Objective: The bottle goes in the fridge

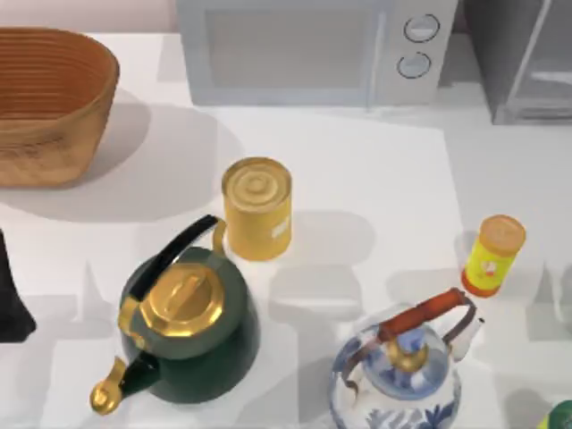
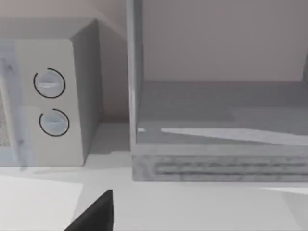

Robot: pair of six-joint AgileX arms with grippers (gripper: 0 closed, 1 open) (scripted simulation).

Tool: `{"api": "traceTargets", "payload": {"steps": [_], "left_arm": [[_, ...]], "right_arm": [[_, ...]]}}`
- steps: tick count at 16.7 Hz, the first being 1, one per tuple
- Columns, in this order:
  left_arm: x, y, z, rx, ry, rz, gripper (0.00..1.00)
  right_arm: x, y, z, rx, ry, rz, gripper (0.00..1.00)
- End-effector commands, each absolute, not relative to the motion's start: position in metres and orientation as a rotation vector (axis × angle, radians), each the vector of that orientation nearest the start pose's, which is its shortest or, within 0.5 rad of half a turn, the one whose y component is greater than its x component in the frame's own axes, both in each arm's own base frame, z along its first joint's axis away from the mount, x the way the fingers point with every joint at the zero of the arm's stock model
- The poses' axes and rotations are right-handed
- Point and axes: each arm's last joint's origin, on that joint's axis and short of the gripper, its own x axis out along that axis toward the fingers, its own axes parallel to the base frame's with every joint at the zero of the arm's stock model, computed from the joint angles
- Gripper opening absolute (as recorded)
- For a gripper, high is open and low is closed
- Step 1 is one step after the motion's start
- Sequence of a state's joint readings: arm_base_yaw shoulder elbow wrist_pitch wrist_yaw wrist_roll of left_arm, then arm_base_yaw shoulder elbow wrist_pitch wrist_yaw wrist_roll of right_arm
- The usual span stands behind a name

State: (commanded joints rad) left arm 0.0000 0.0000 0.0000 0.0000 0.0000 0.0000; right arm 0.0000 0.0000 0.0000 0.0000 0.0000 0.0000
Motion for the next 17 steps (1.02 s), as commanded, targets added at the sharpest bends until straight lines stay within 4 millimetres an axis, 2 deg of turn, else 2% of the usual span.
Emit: {"api": "traceTargets", "payload": {"steps": [4,10,14,17], "left_arm": [[0.106,-0.001,0.160,0.000,0.000,0.000,1.00],[0.106,-0.001,0.160,0.000,0.000,0.000,1.00],[0.106,-0.001,0.160,0.000,0.000,0.000,1.00],[0.106,-0.001,0.160,0.000,0.000,0.000,1.00]], "right_arm": [[0.107,-0.004,0.161,-0.028,0.036,-0.003,1.00],[0.117,-0.028,0.182,-0.261,0.297,0.056,1.00],[0.133,-0.058,0.186,-0.440,0.464,0.254,1.00],[0.143,-0.082,0.170,-0.479,0.501,0.477,1.00]]}}
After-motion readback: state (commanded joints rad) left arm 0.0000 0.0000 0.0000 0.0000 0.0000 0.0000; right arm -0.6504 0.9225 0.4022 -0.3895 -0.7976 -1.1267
